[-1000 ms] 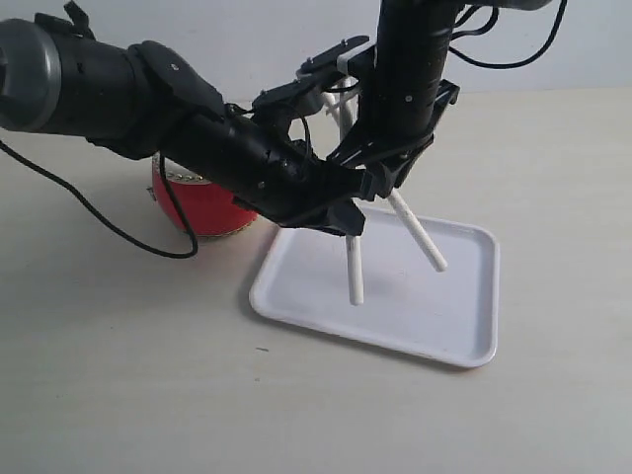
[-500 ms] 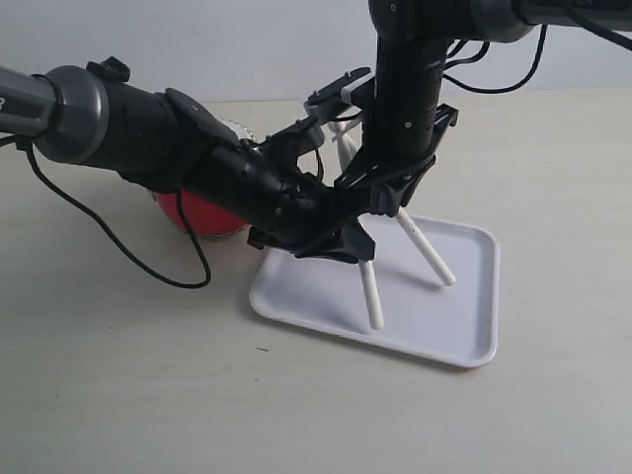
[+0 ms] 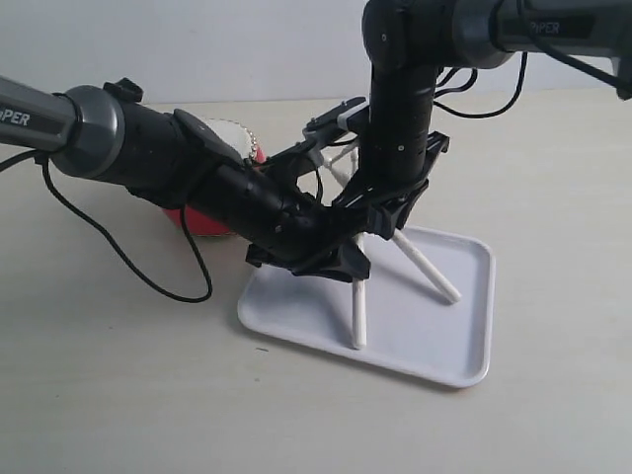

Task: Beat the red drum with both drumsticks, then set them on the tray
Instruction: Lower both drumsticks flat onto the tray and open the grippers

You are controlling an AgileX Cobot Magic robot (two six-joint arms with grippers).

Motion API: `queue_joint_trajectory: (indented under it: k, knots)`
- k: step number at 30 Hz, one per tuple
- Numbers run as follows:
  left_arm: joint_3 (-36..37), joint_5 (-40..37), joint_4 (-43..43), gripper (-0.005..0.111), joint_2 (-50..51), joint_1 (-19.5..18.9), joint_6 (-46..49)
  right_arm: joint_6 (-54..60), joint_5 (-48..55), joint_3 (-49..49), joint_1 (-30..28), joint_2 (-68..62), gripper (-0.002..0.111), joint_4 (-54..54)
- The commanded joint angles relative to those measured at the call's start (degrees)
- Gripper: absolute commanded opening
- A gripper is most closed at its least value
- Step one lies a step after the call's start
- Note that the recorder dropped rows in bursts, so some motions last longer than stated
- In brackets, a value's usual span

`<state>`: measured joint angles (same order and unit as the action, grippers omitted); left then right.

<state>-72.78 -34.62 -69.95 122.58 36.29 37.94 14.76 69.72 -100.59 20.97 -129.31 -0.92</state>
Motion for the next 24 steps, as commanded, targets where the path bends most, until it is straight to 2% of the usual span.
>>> queue_joint_trajectory:
  k: [1,16,24]
  knots:
    - [-0.7,1.6,-2.6,0.0,1.3,0.3,-0.3,3.5,0.2,0.3,1.3,-1.4,0.0,-10.8]
    - [-0.7,1.6,-2.6,0.0,1.3,0.3,-0.1,4.7,0.2,0.3,1.3,-1.5,0.0,-14.1]
    - [-0.7,1.4,-2.6,0.0,1.3,0.2,-0.1,4.7,0.2,0.3,1.3,-1.5,0.019,-14.1]
